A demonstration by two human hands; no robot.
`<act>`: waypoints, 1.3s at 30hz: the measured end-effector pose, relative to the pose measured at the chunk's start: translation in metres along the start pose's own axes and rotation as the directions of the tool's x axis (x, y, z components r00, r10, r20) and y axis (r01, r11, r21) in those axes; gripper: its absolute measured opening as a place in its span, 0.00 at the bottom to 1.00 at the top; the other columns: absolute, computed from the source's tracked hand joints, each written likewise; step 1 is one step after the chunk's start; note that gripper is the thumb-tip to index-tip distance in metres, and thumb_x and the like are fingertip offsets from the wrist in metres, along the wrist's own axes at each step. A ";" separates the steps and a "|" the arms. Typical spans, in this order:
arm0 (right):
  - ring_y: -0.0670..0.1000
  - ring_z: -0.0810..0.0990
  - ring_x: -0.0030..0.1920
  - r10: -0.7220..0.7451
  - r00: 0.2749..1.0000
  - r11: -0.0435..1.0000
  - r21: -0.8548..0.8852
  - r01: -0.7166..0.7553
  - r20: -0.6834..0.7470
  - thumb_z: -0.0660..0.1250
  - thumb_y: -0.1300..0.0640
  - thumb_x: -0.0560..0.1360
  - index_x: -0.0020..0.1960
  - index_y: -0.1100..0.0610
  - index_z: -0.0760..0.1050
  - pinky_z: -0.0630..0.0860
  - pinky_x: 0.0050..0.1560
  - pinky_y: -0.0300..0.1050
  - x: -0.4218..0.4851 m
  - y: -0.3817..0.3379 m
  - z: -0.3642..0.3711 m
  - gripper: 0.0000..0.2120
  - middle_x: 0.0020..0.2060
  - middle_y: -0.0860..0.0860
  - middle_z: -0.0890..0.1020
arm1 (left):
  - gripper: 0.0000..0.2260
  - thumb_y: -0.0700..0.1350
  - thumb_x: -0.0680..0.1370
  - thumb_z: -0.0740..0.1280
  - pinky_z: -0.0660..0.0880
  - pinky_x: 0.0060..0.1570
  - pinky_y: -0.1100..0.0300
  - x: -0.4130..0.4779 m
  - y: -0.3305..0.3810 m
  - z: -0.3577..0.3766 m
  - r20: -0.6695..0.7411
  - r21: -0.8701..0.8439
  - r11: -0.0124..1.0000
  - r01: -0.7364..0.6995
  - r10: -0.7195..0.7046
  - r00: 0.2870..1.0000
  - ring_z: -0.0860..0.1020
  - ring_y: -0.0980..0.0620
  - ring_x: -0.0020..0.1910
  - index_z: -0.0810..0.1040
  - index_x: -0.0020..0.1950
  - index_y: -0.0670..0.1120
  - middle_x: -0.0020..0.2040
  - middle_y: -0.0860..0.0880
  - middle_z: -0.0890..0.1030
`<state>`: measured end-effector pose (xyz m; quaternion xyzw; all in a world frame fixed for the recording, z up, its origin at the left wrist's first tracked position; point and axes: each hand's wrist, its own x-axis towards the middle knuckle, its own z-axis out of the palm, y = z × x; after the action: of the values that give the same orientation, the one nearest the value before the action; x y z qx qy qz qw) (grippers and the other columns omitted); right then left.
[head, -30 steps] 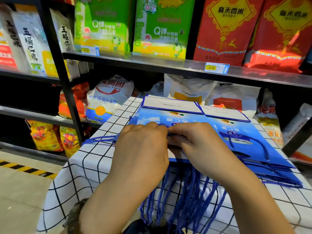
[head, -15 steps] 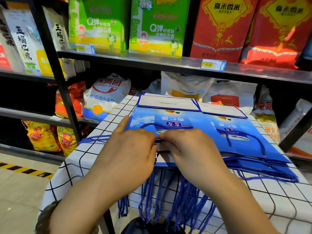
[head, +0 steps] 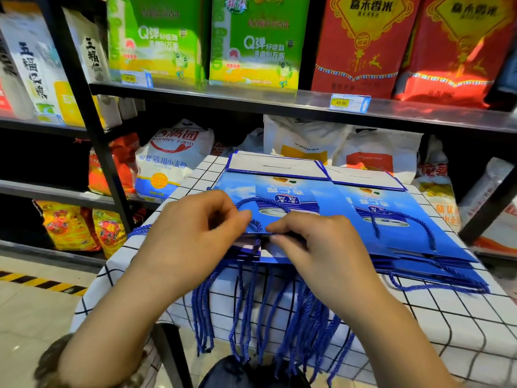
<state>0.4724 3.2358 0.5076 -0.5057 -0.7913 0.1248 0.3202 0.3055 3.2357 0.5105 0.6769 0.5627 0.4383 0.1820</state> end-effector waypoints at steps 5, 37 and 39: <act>0.52 0.81 0.44 -0.015 1.000 1.000 -0.010 0.015 -0.020 0.69 0.54 0.72 0.46 0.49 0.81 0.77 0.45 0.51 -0.002 -0.001 0.001 0.04 0.41 0.46 0.85 | 0.03 0.49 0.70 0.69 0.77 0.43 0.49 0.016 0.008 0.019 0.099 0.038 0.995 0.087 -0.091 0.991 0.80 0.53 0.34 0.76 0.37 0.54 0.28 0.56 0.80; 0.50 0.82 0.43 0.063 0.594 0.851 0.354 0.388 -0.802 0.63 0.60 0.73 0.54 0.57 0.72 0.80 0.44 0.49 0.036 -0.043 -0.061 0.09 0.45 0.53 0.81 | 0.37 0.46 0.70 0.67 0.54 0.71 0.61 0.031 0.055 0.040 -0.084 -0.038 0.880 -0.474 0.470 0.879 0.55 0.53 0.74 0.53 0.75 0.48 0.76 0.47 0.57; 0.58 0.82 0.45 0.206 0.675 0.759 0.551 0.347 -0.708 0.65 0.61 0.71 0.57 0.56 0.69 0.81 0.38 0.53 0.032 -0.024 -0.054 0.15 0.48 0.55 0.81 | 0.35 0.47 0.70 0.64 0.53 0.71 0.63 0.040 0.043 0.029 0.009 0.128 0.867 -0.481 0.484 0.875 0.57 0.52 0.74 0.55 0.75 0.51 0.75 0.47 0.58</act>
<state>0.4800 3.2459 0.5732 -0.3356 -0.5205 0.1624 0.7681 0.3540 3.2671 0.5416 0.8009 0.4047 0.4410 0.0172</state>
